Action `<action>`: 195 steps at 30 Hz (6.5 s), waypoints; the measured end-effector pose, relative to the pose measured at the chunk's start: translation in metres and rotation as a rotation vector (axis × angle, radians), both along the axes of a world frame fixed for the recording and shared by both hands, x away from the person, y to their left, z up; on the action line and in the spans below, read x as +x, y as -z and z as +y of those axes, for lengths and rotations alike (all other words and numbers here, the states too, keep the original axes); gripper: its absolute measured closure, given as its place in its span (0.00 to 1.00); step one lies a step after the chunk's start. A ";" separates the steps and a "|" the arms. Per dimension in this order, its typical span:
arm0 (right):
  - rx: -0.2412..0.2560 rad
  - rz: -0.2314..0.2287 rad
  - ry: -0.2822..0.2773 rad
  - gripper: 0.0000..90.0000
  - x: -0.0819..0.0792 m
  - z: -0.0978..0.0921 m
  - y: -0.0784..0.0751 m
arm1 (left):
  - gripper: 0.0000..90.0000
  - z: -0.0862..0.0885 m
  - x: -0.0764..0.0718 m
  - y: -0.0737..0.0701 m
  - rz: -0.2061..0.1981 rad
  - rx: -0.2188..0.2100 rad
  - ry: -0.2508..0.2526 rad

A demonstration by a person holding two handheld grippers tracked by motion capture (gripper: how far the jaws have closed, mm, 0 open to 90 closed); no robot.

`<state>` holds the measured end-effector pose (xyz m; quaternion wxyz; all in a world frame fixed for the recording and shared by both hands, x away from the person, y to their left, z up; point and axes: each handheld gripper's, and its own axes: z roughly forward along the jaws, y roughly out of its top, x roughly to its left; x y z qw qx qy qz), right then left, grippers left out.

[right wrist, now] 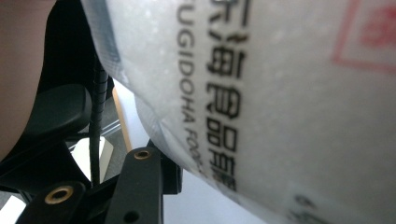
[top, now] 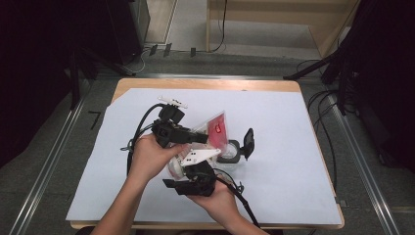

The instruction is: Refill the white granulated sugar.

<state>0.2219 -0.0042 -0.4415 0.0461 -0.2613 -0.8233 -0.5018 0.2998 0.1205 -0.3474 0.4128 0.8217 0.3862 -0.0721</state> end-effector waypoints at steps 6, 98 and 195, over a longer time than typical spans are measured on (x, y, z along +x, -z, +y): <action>0.020 0.020 0.007 0.68 0.001 -0.001 -0.001 | 0.82 -0.001 -0.001 -0.002 -0.014 0.002 -0.003; 0.002 -0.018 -0.006 0.69 -0.001 -0.001 -0.006 | 0.87 -0.009 0.005 -0.012 0.079 0.082 -0.016; -0.005 -0.041 -0.032 0.70 -0.004 -0.004 -0.008 | 0.86 -0.015 -0.002 -0.016 0.052 0.102 -0.025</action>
